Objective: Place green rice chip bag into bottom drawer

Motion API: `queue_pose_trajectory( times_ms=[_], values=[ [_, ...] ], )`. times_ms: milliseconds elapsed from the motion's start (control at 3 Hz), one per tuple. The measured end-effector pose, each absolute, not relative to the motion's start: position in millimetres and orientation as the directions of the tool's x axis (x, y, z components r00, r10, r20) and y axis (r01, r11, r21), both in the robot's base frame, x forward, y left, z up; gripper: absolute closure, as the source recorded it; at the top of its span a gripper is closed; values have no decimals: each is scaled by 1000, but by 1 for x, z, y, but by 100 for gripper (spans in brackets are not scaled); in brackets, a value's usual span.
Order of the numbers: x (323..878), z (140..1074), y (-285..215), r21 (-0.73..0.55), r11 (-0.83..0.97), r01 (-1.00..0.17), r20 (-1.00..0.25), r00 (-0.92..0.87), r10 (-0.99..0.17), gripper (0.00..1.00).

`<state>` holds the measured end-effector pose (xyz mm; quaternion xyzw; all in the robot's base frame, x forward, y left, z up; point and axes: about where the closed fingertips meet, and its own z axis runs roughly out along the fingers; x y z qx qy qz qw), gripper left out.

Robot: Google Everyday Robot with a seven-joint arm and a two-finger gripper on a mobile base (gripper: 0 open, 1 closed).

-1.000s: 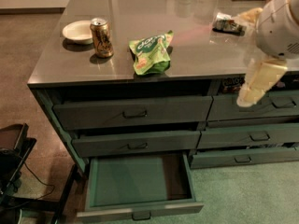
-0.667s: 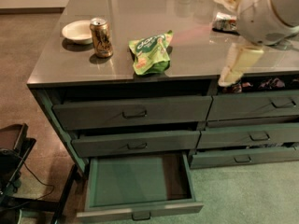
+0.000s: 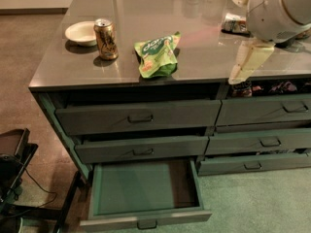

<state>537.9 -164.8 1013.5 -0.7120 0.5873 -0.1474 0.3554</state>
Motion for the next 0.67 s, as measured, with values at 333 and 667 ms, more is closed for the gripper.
queue_pose_trajectory(
  times_ms=[333,667],
  values=[
    [539,1015,-162,-711,-101,-696,-167,307,-937,0],
    [553,1009,-143,-761,-173,-626,-133,411,-902,0]
  ],
)
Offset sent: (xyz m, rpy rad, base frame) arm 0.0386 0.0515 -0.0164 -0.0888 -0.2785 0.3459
